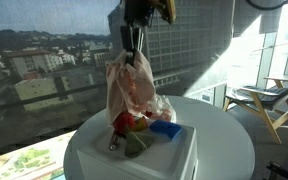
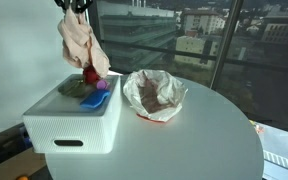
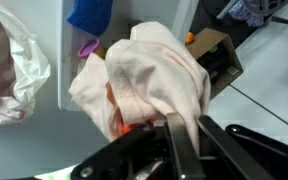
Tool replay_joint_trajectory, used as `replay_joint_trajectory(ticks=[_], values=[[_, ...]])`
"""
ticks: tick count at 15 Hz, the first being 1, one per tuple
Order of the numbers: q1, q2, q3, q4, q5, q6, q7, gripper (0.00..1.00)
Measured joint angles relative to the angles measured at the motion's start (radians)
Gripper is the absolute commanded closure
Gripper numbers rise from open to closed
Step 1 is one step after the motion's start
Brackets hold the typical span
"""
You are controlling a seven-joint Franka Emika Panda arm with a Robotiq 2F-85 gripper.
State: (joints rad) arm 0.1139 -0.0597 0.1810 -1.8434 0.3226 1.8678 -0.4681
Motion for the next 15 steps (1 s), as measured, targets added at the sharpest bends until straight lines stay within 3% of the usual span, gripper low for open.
replay_joint_trajectory(ticks=[4,7,11,15], values=[[0.0,-0.138,-0.056,-0.012,0.029,0.067,-0.003,0.92],[-0.004,-0.167,-0.107,-0.025,0.016,0.196,-0.001,0.92],[-0.034,-0.106,-0.145,-0.052,-0.082,0.4,0.042,0.92],[-0.067,0.001,-0.16,-0.056,-0.19,0.503,0.127,0.93]])
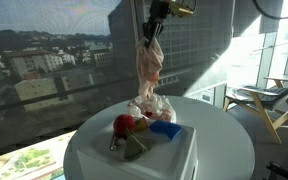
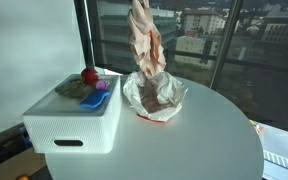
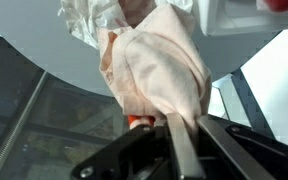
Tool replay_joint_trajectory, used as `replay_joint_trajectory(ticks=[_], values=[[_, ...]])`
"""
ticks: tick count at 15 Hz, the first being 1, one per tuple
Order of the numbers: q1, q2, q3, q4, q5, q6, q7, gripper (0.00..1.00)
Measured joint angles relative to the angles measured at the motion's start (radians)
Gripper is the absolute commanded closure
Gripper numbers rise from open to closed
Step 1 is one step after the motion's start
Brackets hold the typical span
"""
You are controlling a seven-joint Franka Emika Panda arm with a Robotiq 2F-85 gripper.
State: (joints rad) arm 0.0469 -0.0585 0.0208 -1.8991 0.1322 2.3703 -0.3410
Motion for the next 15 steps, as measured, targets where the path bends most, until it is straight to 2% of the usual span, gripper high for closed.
replay_joint_trajectory(ticks=[9,15], values=[[-0.054,0.102,-0.032,-0.041,-0.023,0.004,0.038,0.92],[-0.056,0.224,-0.004,-0.036,0.001,0.008,0.036,0.93]])
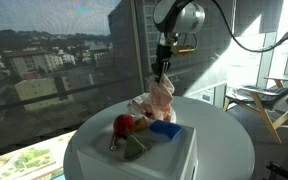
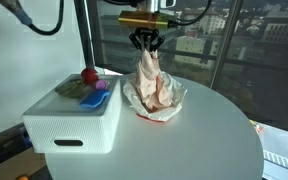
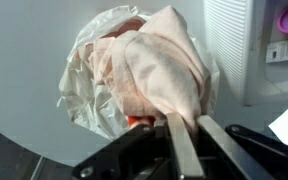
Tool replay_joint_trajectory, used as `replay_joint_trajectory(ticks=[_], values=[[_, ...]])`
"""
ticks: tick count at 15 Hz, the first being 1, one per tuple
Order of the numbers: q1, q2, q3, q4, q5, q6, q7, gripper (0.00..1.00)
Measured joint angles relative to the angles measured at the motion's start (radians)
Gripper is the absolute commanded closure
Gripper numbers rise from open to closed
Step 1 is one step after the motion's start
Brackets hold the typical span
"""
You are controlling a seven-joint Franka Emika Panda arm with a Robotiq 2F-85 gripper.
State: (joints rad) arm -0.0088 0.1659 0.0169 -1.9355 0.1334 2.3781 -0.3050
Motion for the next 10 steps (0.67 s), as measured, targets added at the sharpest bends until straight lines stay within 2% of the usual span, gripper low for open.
replay_joint_trajectory(ticks=[6,10], values=[[-0.002,0.119,0.026,0.076,-0.003,0.106,0.0,0.93],[-0.018,0.22,0.027,0.145,-0.003,0.129,-0.001,0.93]])
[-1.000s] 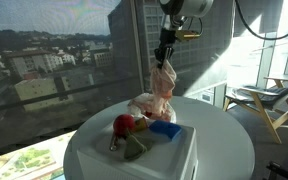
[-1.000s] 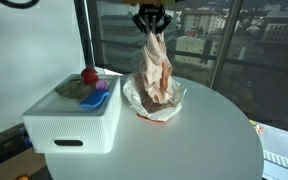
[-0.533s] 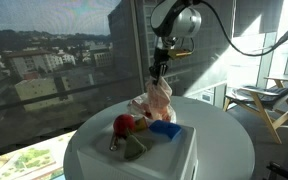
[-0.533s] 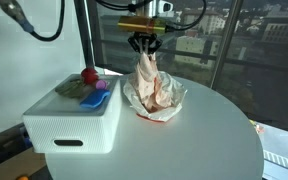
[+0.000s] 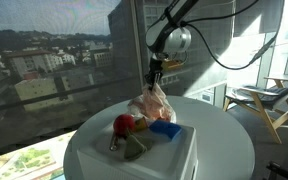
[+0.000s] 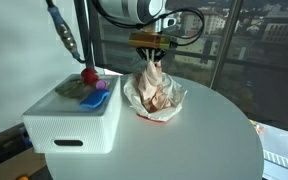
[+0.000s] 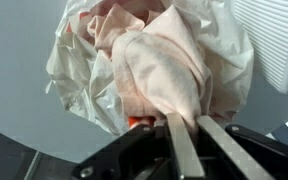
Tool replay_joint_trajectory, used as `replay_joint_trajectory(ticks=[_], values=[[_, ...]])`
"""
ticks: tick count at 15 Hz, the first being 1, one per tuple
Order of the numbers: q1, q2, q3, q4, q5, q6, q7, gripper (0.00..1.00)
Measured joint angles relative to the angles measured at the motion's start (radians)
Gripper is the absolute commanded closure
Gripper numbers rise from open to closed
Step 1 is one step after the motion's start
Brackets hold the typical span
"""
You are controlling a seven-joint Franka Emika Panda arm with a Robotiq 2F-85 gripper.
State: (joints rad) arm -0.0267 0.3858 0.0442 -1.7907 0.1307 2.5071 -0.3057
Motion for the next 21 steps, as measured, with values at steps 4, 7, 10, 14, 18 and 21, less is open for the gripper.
replay_joint_trajectory(ticks=[4,7,10,14,18,21], values=[[-0.031,0.107,0.019,0.065,0.006,0.0,-0.006,0.93],[-0.065,0.184,0.05,0.123,0.024,0.0,-0.029,0.93],[-0.095,0.26,0.068,0.2,0.034,-0.001,-0.044,0.93],[-0.149,0.373,0.095,0.317,0.063,-0.039,-0.07,0.92],[-0.196,0.496,0.133,0.419,0.11,-0.093,-0.088,0.61],[-0.218,0.543,0.156,0.467,0.141,-0.117,-0.087,0.37]])
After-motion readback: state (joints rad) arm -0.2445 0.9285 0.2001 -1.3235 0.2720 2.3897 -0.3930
